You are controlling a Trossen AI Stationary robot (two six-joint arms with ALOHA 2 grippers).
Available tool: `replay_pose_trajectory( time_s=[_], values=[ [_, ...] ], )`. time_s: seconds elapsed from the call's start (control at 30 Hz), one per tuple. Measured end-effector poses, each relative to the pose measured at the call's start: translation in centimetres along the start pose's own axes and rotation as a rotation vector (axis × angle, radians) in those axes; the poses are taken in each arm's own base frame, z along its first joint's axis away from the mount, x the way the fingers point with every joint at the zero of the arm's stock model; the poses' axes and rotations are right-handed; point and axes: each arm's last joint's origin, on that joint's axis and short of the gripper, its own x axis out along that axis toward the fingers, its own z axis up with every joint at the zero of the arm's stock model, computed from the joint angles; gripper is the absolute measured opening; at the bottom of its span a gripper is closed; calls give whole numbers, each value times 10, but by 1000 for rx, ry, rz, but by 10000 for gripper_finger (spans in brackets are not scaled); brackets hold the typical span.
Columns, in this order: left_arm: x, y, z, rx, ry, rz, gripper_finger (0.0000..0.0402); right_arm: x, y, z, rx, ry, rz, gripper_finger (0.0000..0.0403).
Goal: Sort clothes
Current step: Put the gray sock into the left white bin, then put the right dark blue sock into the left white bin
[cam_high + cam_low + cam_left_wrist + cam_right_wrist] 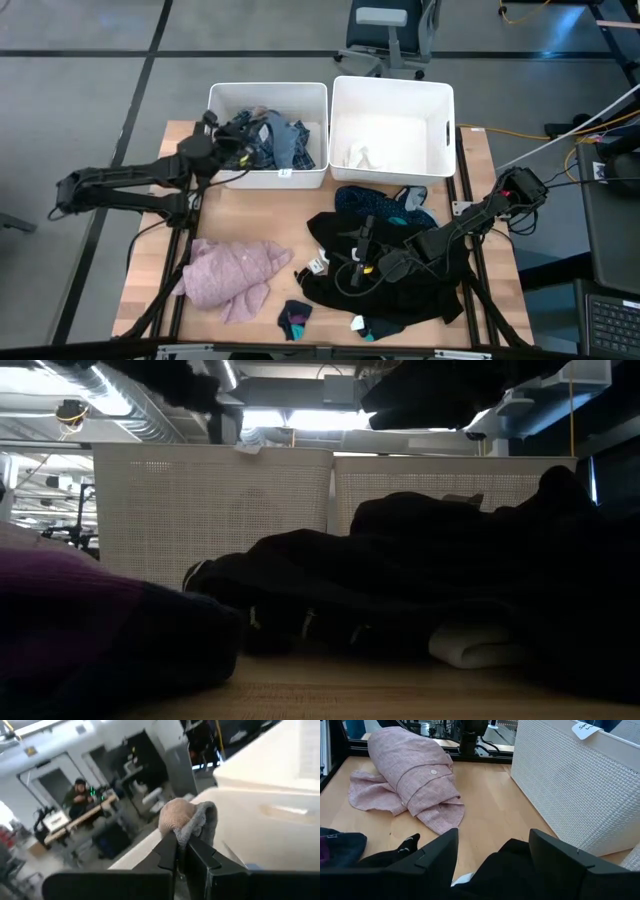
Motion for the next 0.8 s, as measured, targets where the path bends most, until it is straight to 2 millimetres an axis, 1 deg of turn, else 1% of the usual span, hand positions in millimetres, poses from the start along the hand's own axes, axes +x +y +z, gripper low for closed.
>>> replay_pose_trajectory(
  time_s=[0.2, 0.33, 0.43, 0.53, 0.67, 0.8],
  values=[
    [14, -4, -12, 13, 93, 23, 16, 0, 0, 0, 0, -1, -7, 245],
    [20, -9, -17, 18, 124, 20, 31, 0, 0, 0, -1, -1, -7, 245],
    [23, -14, -20, 31, 149, 10, 55, 0, 0, 0, -1, -1, -7, 245],
    [25, -17, -22, 8, 163, 7, 86, 0, 0, 0, 0, -1, -7, 245],
    [24, -21, -30, 1, 221, -40, 130, 0, 0, 0, -1, -1, -7, 245],
    [21, -23, -40, 27, 297, -73, 162, 0, 0, 0, -1, -1, -7, 245]
  ],
)
